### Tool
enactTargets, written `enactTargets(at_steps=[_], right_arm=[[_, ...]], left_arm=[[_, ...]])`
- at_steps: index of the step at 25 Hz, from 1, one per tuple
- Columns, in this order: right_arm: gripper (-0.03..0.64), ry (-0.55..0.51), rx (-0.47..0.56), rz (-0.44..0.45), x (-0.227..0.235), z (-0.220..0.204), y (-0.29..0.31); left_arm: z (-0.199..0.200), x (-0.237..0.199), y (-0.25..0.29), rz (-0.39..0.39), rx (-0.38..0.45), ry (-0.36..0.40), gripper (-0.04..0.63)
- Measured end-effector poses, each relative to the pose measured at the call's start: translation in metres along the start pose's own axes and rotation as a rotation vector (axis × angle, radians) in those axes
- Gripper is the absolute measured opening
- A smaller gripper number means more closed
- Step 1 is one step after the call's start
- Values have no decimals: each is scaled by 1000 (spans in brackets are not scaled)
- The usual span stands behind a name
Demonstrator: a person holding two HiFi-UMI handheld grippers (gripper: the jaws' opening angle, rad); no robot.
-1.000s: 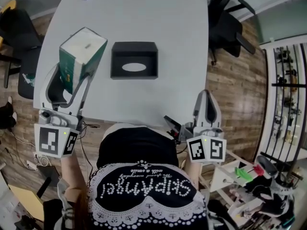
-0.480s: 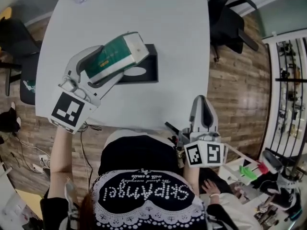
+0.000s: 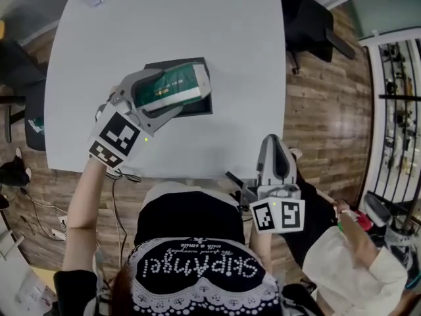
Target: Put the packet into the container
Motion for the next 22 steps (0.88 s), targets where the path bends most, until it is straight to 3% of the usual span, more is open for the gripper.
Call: enactTargets(at_steps=[22], right_arm=[[38, 18, -31, -32, 7, -6, 13]], left_arm=[[-57, 11, 43, -110, -178, -12, 344]])
Point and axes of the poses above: the fingertips, and each gripper's own axes: y forward along the fingers, x to its right, z out of its top, the point moved 1 cm from there along -y, backward along the fingers, and after that the axes turned 1 degree about -y, right-handed, at the moved point
